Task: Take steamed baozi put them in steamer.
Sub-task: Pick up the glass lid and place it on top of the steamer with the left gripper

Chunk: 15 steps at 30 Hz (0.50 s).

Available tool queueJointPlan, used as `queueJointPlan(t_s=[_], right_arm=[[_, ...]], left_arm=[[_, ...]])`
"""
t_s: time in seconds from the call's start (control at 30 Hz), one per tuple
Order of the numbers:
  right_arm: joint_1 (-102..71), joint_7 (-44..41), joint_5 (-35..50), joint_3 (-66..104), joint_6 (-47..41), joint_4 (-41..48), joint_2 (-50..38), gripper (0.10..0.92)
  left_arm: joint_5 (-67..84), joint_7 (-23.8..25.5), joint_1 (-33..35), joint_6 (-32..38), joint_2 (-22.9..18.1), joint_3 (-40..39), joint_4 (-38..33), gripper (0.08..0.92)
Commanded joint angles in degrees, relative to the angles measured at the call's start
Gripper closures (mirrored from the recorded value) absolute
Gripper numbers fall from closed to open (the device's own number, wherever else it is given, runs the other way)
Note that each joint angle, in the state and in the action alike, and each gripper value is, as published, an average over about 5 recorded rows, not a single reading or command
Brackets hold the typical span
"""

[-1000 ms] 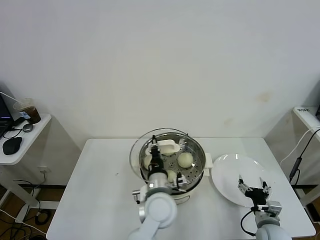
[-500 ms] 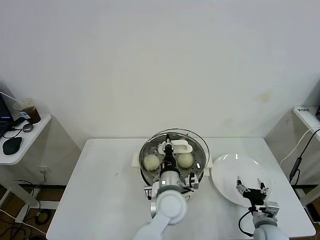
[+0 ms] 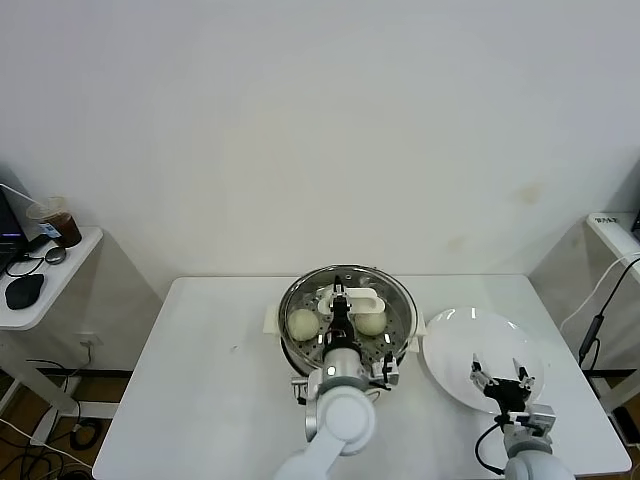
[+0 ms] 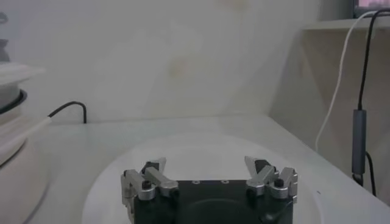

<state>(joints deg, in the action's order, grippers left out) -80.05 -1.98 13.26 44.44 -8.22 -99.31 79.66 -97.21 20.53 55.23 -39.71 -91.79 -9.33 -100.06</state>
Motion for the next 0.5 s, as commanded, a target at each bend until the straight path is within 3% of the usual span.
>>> queueJointPlan(t_s=[0.03, 0.5], right_arm=[[0.01, 0.0, -0.22, -0.15, 0.12, 0.15, 0.19, 0.203], [-0.09, 0.0, -0.48, -0.27, 0.35, 0.35, 0.42, 0.203]], left_arm=[[-0.89, -0.27, 0.35, 0.02, -0.03, 0.01, 0.69, 0.827], [0.3, -0.79, -0.89, 0.06, -0.01, 1.4, 2.59, 0.827]])
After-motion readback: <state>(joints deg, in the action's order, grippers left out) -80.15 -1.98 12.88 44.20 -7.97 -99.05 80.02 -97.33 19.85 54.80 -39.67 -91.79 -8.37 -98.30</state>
